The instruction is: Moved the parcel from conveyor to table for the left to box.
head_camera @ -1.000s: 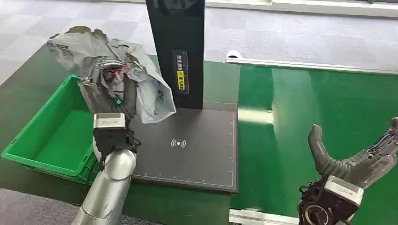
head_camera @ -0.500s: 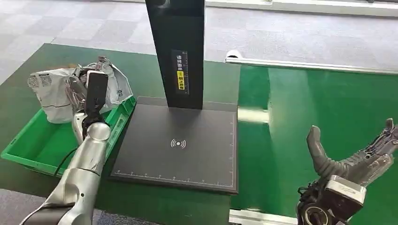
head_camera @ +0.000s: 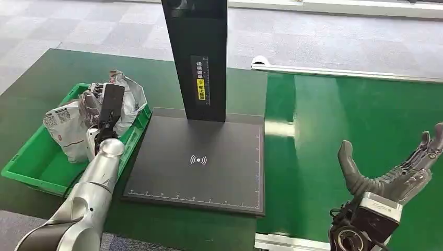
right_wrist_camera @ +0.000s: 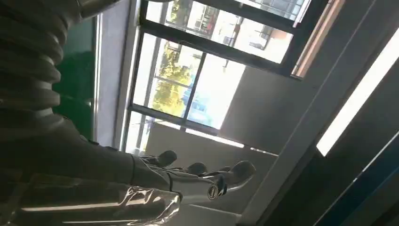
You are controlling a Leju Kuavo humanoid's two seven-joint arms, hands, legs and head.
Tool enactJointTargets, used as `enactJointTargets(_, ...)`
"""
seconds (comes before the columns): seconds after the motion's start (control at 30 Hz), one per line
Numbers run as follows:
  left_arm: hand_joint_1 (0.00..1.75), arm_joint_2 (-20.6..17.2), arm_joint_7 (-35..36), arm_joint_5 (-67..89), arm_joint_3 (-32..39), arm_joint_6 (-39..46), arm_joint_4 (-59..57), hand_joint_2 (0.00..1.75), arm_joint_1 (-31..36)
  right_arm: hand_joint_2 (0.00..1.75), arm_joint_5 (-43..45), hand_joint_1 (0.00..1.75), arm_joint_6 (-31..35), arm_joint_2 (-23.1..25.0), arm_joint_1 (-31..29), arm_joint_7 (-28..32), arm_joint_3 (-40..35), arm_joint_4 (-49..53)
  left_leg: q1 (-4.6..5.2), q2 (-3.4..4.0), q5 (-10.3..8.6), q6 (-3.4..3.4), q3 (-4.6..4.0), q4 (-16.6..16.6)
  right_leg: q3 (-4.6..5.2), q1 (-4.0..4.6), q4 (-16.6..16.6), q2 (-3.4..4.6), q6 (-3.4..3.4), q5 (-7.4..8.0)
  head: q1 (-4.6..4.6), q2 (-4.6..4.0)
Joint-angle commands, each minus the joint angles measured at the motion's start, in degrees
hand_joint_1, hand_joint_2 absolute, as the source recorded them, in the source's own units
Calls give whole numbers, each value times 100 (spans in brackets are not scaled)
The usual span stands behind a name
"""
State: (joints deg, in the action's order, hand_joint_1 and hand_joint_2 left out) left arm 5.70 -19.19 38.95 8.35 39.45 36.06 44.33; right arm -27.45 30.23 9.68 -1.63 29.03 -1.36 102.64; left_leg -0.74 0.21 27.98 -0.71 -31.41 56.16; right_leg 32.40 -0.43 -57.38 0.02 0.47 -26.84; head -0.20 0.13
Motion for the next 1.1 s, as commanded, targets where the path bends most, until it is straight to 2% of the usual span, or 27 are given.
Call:
enactJointTargets(0.03, 0, -22, 22, 111, 244, 50, -367, 175, 238, 175, 16, 0, 36, -75, -121, -39, -52, -366, -1, 2, -1, 3, -1, -1, 1, 1, 2, 2, 0, 3, 0, 0)
enactJointTargets(0.13, 0, 21, -203, -129, 379, 55, -220, 175, 209, 175, 22, 0, 84, -105, -94, -62, -96, -427, -1, 2, -2, 3, -1, -1, 0, 1, 4, 2, 0, 4, -2, 0)
enactJointTargets(0.23, 0, 181, -783, -497, 689, 55, 208, 175, 100, 175, 41, 0, 125, -134, -97, -78, -142, -491, -1, 1, -6, 6, -2, -5, 0, 2, 9, 2, -1, 8, 0, 0)
enactJointTargets(0.3, 0, 196, -899, -894, 543, -56, 446, 175, 21, 175, 36, 0, 141, -133, -102, -89, -158, -513, -2, -1, -5, 4, -4, -2, 1, 3, 6, 0, -1, 6, 0, 0)
enactJointTargets(0.4, 0, 320, -632, -2005, 463, -1143, 989, 175, -139, 175, -6, 0, 218, -87, 44, -104, -127, -391, 1, -3, -10, 6, 0, -12, -2, 0, 15, -2, -1, 10, 0, 0)
enactJointTargets(0.53, 0, 369, -426, -2496, -10, -1721, 1534, 175, -445, 175, -111, 0, 172, 65, 182, -133, -90, -305, -1, -6, -3, 3, -1, -3, 0, 1, 7, -6, 0, 2, -2, 0)
enactJointTargets(0.63, 0, 376, -564, -3164, -258, -2114, 2199, 175, -854, 175, -173, 0, 92, 119, 105, -218, -168, -379, 3, -5, -4, 6, 1, -9, -3, -2, 10, -5, 1, 3, -2, 0)
enactJointTargets(0.67, 0, 372, -696, -3322, -360, -2156, 2506, 175, -1026, 175, -152, 0, 44, 131, 54, -264, -167, -412, 3, 6, -1, 5, 0, -6, 1, -2, 8, 7, 1, 4, -2, 0)
enactJointTargets(0.7, 0, 343, -1151, -3032, -610, -1674, 3016, 175, -1359, 175, -131, 0, -47, 157, 9, -309, -156, -435, 4, 15, -1, 7, 6, -11, -2, -3, 13, 15, 1, 7, -2, 0)
enactJointTargets(0.73, 0, 331, -1557, -2102, -902, -552, 3459, 175, -1664, 175, -142, 0, -100, 207, 3, -329, -139, -442, 5, 21, 0, 5, 5, -11, 1, -4, 10, 18, 0, 6, 0, 0)
enactJointTargets(0.77, 0, 303, -1574, -1800, -1186, -197, 3882, 175, -1972, 175, -163, 0, -134, 245, 8, -340, -144, -454, 5, 24, -1, 6, 9, -16, -2, -4, 14, 21, 0, 7, -2, 0)
enactJointTargets(0.8, 0, 415, -1913, -951, -1223, 55, 4435, 175, -2369, 175, -164, 0, -203, 243, 36, -358, -189, -475, 4, 21, 2, 4, 6, -10, 0, -3, 9, 18, -1, 4, 0, 0)
enactJointTargets(0.83, 0, 587, -2081, -631, -1274, 55, 4863, 175, -2764, 175, -171, 0, -199, 238, 64, -357, -221, -504, 3, 20, 3, 3, 5, -10, 0, -3, 9, 17, 0, 3, -2, 0)
enactJointTargets(0.9, 0, 467, -2063, -622, -2096, 55, 5599, 175, -3634, 175, -64, 0, -269, 164, 159, -298, -360, -549, 7, 28, 7, 5, 19, -20, -10, -6, 18, 25, 1, 2, -2, 0)
enactJointTargets(0.93, 0, 293, -1714, -1116, -2666, -187, 5808, 175, -4130, 175, 101, 0, -462, 98, 210, -311, -511, -641, 7, 23, 8, 4, 22, -23, -14, -6, 21, 20, 1, -1, -4, 0)
enactJointTargets(1.03, 0, 159, -1340, -1825, -3330, -162, 5304, 175, -4962, 175, 563, 0, -1115, 127, 182, -376, -1157, -1454, 11, 28, 12, 8, 48, -45, -40, -11, 43, 27, 5, -8, 0, 0)
enactJointTargets(1.07, 0, 154, -1396, -2426, -3424, -380, 4961, 175, -5067, 175, 827, 0, -1300, 182, 153, -227, -1376, -1802, 9, 44, 21, 4, 50, -38, -34, -9, 34, 42, 2, -7, 0, 0)
enactJointTargets(1.1, 0, 204, -1804, -2955, -3463, -286, 4537, 175, -5147, 175, 1065, 0, -1242, 292, 134, 51, -1552, -2259, 9, 61, 23, 3, 63, -53, -44, -9, 48, 59, -1, -2, -2, 0)
